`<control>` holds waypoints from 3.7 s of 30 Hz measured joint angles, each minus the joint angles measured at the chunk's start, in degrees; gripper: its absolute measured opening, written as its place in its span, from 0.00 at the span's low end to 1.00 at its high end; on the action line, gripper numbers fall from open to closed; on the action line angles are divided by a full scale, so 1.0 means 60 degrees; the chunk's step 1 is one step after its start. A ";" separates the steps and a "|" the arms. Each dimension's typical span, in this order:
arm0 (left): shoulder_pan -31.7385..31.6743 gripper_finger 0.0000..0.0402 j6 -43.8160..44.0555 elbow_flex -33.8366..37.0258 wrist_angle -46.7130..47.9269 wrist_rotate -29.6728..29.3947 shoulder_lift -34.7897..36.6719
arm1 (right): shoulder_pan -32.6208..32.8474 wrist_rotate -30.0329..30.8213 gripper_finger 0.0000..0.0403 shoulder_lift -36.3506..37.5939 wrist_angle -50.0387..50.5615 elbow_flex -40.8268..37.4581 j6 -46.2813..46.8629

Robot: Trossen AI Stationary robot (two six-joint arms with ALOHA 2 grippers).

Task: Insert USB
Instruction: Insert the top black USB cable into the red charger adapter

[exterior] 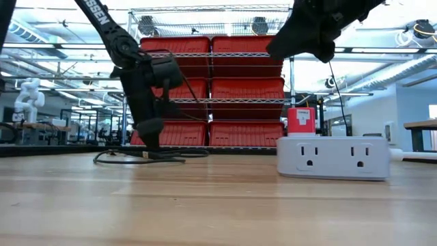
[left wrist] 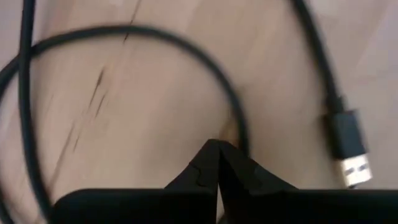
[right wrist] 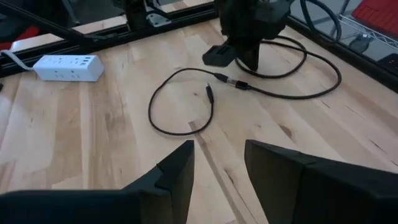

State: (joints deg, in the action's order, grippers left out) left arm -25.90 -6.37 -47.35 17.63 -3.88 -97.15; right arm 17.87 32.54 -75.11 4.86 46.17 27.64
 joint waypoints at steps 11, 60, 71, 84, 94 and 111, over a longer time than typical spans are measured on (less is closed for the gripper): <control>0.0513 0.03 0.0532 -0.0011 -0.0531 0.1486 -0.0035 | -0.0048 -0.0489 0.32 0.0000 -0.0013 0.0000 0.0036; 0.2177 0.01 0.3024 -0.1974 -0.7606 0.3676 -0.3744 | -0.4961 -0.2241 0.48 -0.2780 0.0840 -0.0011 0.3038; 0.2168 0.00 0.3053 -0.1644 -0.7612 0.3591 -0.3643 | -0.5736 -0.2857 0.46 -0.4593 -0.1241 0.0127 0.2833; 0.2123 0.00 0.3038 0.0760 -0.8782 0.2425 -0.1087 | -0.5637 -0.2461 0.03 -0.5090 -0.1107 0.0724 0.1007; 0.1948 0.00 0.3669 0.3645 -1.2118 0.2016 0.1291 | -0.5183 -0.2427 0.00 -0.4136 -0.1138 0.1229 -0.0137; 0.2821 0.17 0.3935 0.3394 -1.2691 0.1813 0.0957 | -0.3863 -0.1375 0.00 -0.3016 -0.1167 0.2696 -0.1688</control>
State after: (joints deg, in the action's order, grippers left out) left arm -8.98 17.24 -26.99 -58.52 7.00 -91.41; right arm -5.30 24.29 -93.21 -2.14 62.35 17.51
